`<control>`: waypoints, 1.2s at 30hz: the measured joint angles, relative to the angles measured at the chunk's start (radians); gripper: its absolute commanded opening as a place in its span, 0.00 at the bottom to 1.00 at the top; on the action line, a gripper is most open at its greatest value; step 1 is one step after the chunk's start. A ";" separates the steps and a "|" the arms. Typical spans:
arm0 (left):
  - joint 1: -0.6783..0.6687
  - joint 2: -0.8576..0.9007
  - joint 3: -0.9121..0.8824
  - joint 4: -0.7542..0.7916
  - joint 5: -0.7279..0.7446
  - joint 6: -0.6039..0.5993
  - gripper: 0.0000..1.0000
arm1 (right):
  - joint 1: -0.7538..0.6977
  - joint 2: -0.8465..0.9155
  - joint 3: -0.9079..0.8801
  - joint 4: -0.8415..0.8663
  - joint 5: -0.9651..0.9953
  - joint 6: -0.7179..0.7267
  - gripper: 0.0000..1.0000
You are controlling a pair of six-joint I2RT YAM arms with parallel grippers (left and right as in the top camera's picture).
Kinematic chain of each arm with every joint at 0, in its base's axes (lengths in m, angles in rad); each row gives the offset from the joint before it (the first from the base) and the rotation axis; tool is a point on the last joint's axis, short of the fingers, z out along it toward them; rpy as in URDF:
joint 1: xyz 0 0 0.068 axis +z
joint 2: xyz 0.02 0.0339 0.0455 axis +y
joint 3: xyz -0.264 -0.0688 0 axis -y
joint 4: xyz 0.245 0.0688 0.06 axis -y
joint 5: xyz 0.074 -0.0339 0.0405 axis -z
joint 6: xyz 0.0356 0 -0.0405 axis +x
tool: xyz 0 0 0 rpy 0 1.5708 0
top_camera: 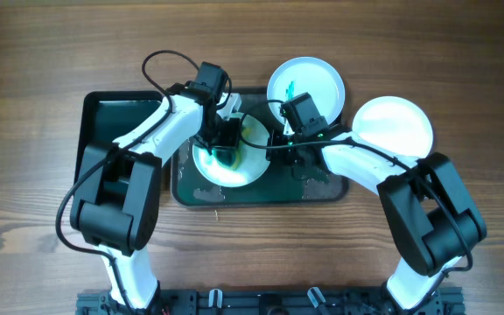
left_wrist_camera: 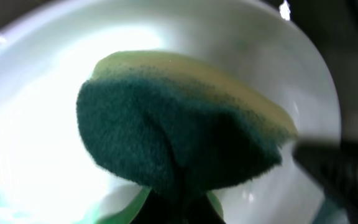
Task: Clean dirty plates on tray and stack at the side
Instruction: 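Scrub the held plate with the sponge in the left gripper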
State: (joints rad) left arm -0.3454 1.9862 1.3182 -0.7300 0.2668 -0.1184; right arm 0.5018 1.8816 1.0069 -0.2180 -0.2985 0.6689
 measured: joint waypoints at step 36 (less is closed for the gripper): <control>-0.082 0.016 0.023 -0.122 -0.423 -0.406 0.04 | -0.025 0.009 0.000 -0.009 -0.092 -0.016 0.04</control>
State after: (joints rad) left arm -0.4278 2.0026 1.3415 -0.8516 -0.1558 -0.5243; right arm 0.4770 1.8908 1.0069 -0.2268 -0.3908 0.6533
